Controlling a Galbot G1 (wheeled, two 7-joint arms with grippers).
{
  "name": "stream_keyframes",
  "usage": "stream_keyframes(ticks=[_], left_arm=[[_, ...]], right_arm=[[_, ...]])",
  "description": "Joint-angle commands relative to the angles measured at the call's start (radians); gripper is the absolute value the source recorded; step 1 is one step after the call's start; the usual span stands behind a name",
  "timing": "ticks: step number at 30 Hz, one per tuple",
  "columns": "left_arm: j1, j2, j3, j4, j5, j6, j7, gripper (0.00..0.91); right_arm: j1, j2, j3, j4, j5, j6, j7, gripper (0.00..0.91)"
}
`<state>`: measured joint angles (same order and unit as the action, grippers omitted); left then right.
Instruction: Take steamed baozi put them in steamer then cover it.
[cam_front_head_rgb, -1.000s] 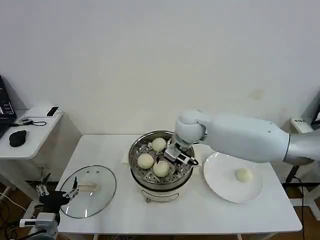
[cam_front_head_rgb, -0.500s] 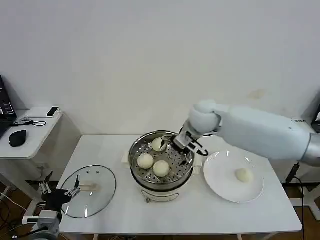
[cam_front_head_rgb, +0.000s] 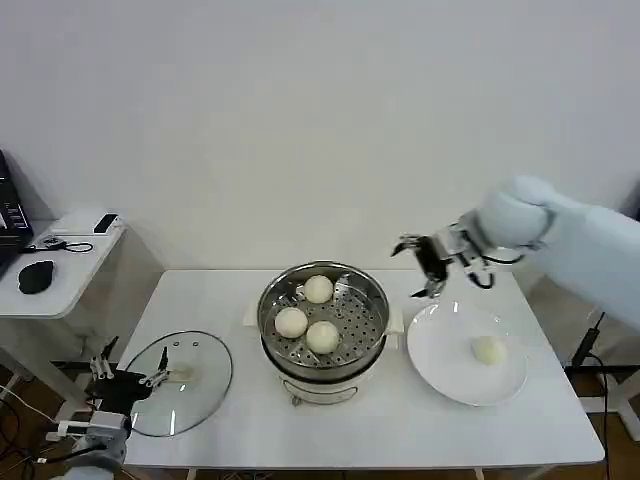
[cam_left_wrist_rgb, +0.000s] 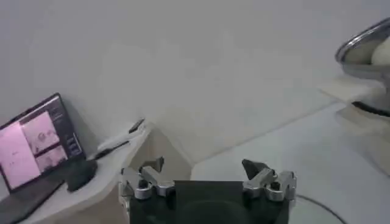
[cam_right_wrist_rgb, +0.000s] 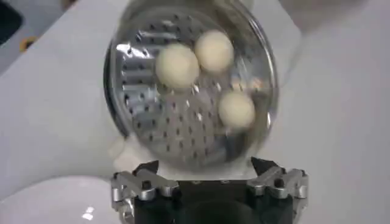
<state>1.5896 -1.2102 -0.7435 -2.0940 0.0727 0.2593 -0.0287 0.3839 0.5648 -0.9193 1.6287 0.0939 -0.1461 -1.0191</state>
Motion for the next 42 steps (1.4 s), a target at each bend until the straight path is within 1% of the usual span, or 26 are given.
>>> stream_keyframes(ticks=[1, 2, 5, 7, 9, 14, 18, 23, 33, 42], left_arm=[[-0.020, 0.017, 0.029, 0.012, 0.000, 0.001, 0.001, 0.907], [-0.022, 0.017, 0.033, 0.012, 0.000, 0.001, 0.001, 0.907], [-0.026, 0.020, 0.045, 0.014, 0.002, 0.002, 0.002, 0.907], [-0.027, 0.025, 0.052, 0.015, 0.001, 0.002, 0.002, 0.907], [-0.027, 0.027, 0.053, 0.014, 0.001, 0.002, 0.003, 0.907], [-0.029, 0.023, 0.058, 0.023, 0.002, 0.000, 0.002, 0.907], [-0.029, 0.016, 0.059, 0.021, 0.004, 0.000, 0.002, 0.907], [-0.019, 0.013, 0.054, 0.018, 0.011, 0.000, 0.003, 0.907], [-0.013, 0.011, 0.034, 0.025, 0.011, 0.001, 0.004, 0.907], [-0.019, 0.013, 0.023, 0.033, 0.009, 0.000, 0.003, 0.907]], right_arm=[[-0.323, -0.344, 0.284, 0.010, -0.082, -0.064, 0.023, 0.907], [-0.369, -0.354, 0.318, 0.008, -0.102, -0.064, 0.028, 0.907], [-0.596, -0.386, 0.494, 0.001, -0.151, -0.066, 0.052, 0.907], [-0.657, -0.396, 0.508, -0.004, -0.182, -0.069, 0.068, 0.907], [-0.689, -0.395, 0.519, -0.010, -0.190, -0.071, 0.070, 0.907], [-0.726, -0.357, 0.522, -0.044, -0.202, -0.095, 0.073, 0.907], [-0.755, -0.304, 0.502, -0.104, -0.231, -0.086, 0.070, 0.907], [-0.775, -0.176, 0.507, -0.213, -0.249, -0.074, 0.082, 0.907], [-0.715, -0.024, 0.483, -0.375, -0.268, -0.061, 0.084, 0.907], [-0.709, 0.038, 0.476, -0.423, -0.284, -0.070, 0.078, 0.907]])
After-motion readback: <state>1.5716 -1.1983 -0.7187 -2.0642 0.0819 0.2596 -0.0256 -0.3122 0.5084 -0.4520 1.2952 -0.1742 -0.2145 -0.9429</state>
